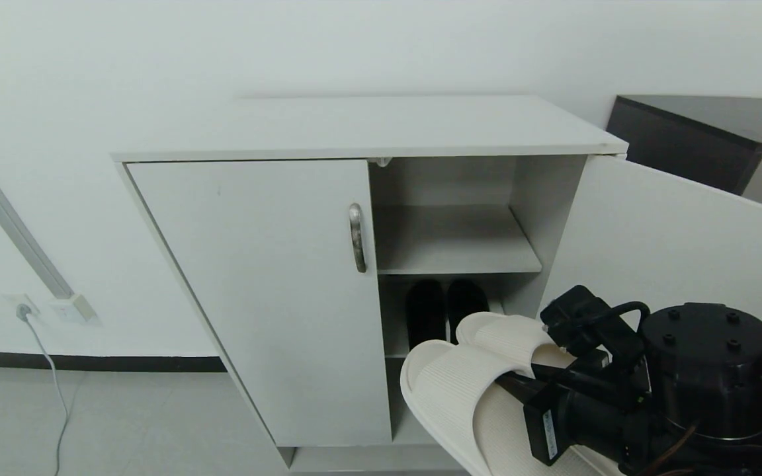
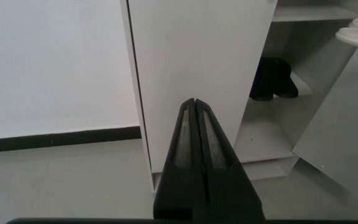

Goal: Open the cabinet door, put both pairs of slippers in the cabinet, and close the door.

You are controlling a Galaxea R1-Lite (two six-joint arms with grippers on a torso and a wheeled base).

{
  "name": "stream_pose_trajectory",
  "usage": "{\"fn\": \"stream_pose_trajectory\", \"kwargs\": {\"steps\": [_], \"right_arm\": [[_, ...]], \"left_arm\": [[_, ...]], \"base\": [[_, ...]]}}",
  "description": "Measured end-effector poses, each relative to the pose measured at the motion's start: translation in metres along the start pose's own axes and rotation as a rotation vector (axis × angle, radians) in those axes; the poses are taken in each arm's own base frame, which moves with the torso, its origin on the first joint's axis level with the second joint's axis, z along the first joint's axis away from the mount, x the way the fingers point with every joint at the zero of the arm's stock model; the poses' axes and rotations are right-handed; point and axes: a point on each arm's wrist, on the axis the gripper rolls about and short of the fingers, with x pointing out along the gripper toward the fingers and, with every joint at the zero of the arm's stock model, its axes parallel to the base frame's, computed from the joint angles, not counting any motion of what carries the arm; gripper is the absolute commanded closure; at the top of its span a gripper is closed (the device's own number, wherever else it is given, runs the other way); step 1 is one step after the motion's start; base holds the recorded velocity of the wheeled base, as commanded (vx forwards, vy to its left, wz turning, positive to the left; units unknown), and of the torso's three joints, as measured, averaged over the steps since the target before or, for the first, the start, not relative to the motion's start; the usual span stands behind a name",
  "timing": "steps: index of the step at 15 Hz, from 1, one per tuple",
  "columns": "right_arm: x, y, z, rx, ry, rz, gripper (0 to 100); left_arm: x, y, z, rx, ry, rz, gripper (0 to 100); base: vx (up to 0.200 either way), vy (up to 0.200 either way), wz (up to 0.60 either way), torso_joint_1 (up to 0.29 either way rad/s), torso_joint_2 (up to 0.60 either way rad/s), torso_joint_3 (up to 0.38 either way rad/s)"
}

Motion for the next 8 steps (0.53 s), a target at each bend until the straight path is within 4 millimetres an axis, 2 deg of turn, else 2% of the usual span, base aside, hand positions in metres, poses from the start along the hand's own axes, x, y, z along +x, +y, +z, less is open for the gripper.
{"fn": "stream_pose_trajectory", "kwargs": {"steps": [5,8], "right_arm": [[-0.0006,0.0000,-0.0026,-0.019,0.009,0.002,100],[-0.0006,0.0000,-0.0026,-0.020,0.009,0.004,100]], "left_arm": [[0.0000,0.0000,-0.0003,-0.001,0.002,-0.001,100],[0.0000,0.0000,-0.0002,0.000,0.001,0.000,100]], "base": [[0.000,0.000,0.00,-0.030,0.41,0.378],[0.000,0.000,0.00,0.004,0.11,0.103]]}}
